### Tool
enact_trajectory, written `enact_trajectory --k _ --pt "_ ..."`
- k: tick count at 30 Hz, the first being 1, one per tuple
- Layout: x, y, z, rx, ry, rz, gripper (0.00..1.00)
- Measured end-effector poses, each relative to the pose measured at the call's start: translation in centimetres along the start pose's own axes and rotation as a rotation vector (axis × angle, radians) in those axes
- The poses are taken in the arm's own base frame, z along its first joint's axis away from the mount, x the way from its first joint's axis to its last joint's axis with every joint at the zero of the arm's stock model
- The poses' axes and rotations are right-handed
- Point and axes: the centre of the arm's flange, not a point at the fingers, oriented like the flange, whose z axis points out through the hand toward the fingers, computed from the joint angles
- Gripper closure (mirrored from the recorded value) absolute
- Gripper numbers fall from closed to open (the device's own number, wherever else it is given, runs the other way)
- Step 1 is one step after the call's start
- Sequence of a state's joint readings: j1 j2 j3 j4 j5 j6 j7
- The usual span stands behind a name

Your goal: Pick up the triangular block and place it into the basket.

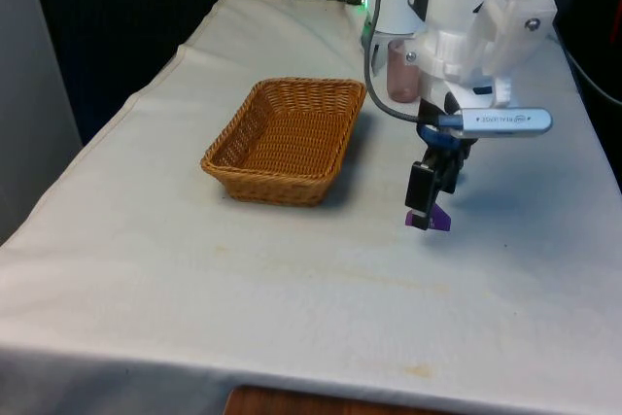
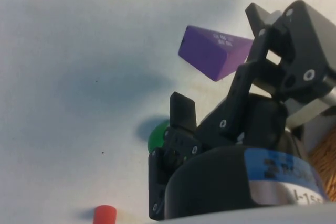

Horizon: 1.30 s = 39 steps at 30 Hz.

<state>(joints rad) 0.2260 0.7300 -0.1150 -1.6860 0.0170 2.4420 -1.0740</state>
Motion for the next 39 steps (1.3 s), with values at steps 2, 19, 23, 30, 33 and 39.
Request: enact_trajectory --k 2,19,23,30,33,39 --pt "-0.06 0.03 0.0 0.0 0.0 -0.005 0.0" --pt "-0.23 -0.01 0.33 0.005 -0.003 -0.046 0.0" --pt "-0.36 0.0 0.54 0.008 -0.005 -0.07 0.0" --pt "-0.34 0.04 0.49 0.006 -0.004 -0.087 0.09" --pt "-0.34 0.04 0.49 0.006 -0.004 -0.089 0.25" --pt "-0.34 0.04 0.49 0.006 -0.004 -0.092 0.55"
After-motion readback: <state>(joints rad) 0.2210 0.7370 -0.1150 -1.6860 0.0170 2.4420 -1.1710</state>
